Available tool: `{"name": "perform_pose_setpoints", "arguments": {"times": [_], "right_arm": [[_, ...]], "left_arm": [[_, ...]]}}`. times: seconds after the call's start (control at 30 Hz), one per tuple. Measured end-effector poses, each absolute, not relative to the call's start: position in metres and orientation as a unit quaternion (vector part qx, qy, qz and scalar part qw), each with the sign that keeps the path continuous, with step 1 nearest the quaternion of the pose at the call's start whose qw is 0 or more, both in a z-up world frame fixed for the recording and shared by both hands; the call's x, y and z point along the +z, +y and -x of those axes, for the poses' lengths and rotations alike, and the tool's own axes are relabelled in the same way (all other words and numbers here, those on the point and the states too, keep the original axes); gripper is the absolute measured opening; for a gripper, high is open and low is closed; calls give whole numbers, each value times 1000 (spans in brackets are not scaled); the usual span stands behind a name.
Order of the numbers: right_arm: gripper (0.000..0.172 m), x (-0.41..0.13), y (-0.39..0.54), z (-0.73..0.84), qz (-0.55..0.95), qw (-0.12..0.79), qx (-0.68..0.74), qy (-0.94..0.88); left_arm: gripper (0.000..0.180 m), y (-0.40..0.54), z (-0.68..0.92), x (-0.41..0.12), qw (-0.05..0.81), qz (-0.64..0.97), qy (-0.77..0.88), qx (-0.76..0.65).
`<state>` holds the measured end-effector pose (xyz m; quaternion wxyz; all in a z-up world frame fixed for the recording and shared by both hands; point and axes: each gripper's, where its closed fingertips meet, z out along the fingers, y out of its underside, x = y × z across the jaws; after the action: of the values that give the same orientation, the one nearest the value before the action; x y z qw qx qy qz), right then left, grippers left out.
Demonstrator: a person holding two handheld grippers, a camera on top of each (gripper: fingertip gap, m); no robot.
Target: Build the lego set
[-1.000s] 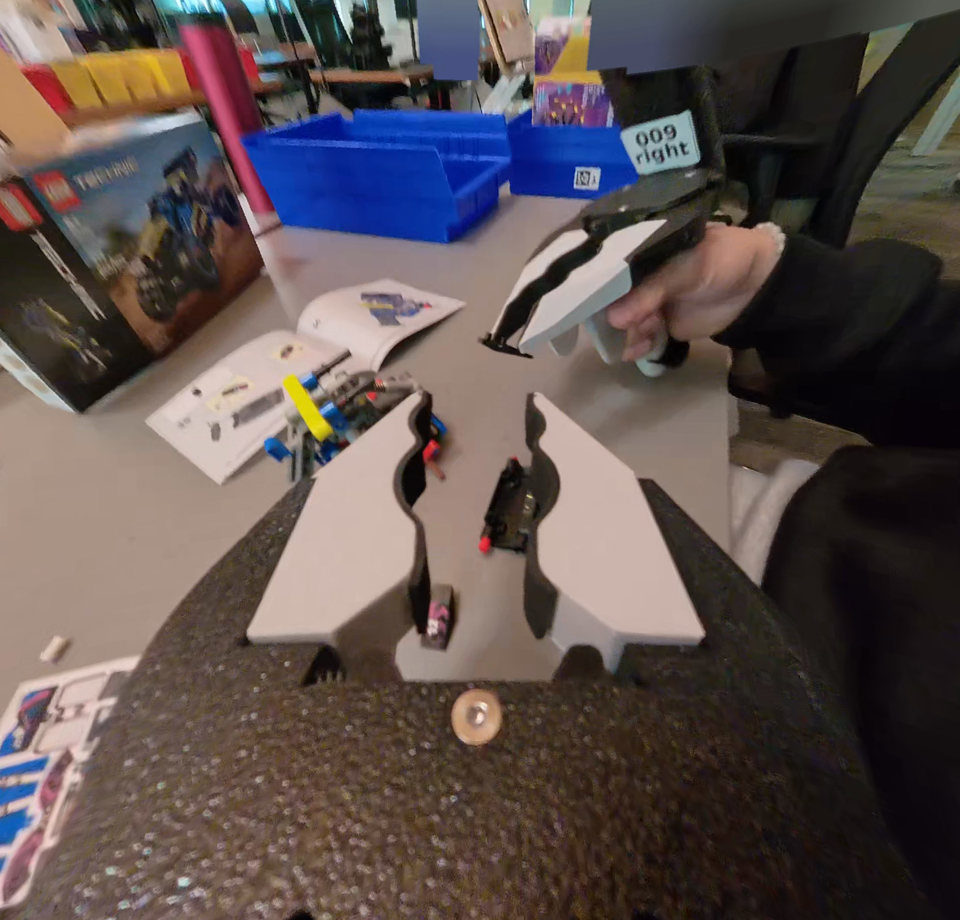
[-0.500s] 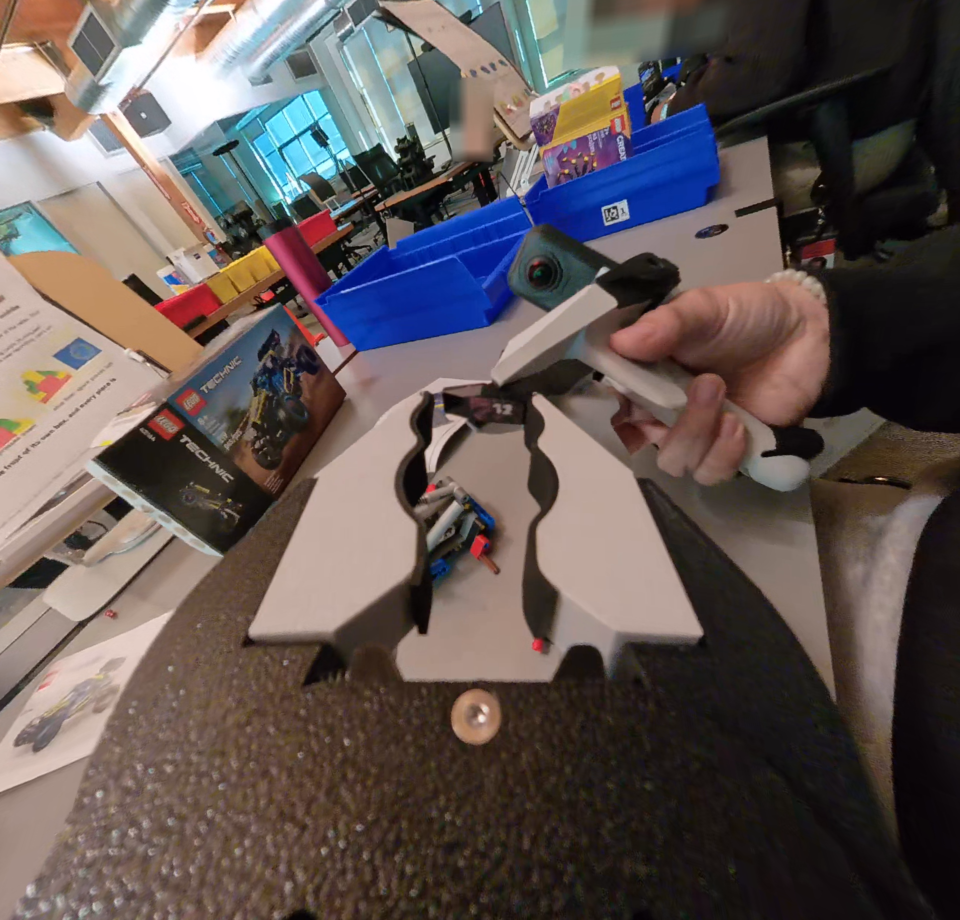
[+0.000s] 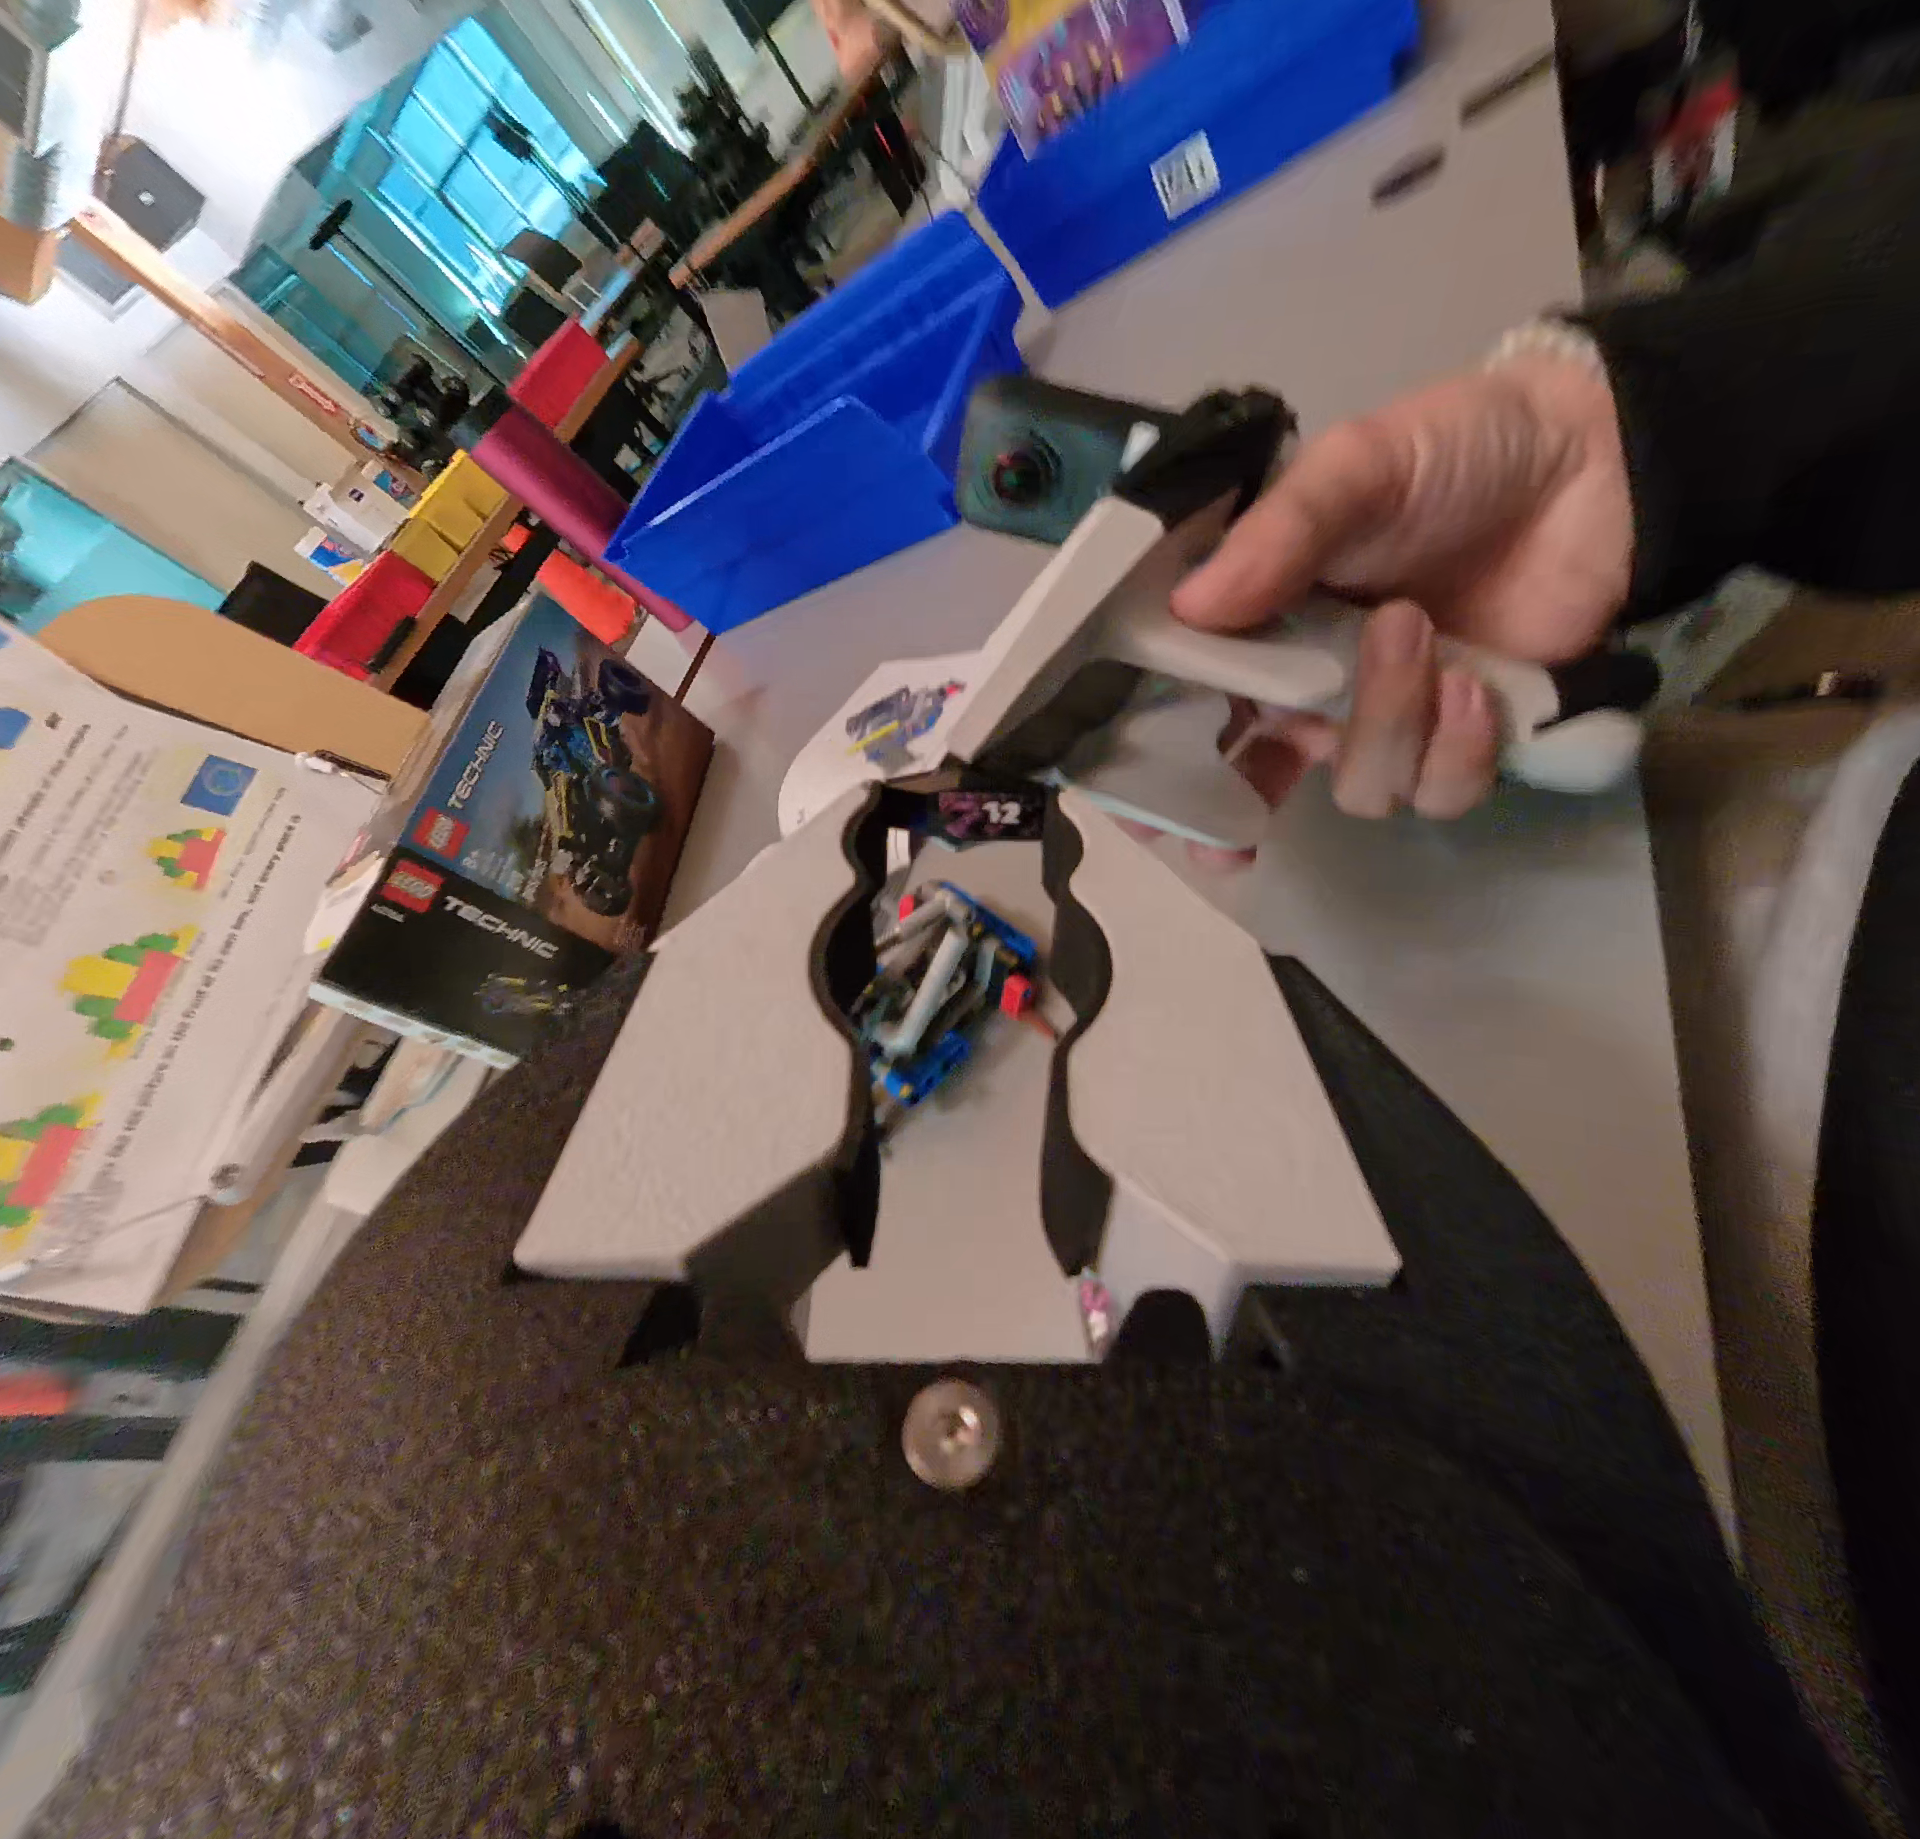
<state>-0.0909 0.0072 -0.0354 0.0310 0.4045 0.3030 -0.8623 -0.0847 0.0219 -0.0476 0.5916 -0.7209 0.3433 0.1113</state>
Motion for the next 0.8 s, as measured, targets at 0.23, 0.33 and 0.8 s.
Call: {"name": "perform_pose_setpoints", "arguments": {"times": [0.23,0.33,0.8], "right_arm": [[14,-63,4,96,-473,-50,-770,424],[9,-66,7,97,-493,-105,-728,466],[0,-84,1,98,-510,-147,-648,546]], "left_arm": [[26,16,97,-71,480,714,448,241],[26,15,96,-80,459,709,474,249],[26,20,101,-98,469,707,465,251]]}}
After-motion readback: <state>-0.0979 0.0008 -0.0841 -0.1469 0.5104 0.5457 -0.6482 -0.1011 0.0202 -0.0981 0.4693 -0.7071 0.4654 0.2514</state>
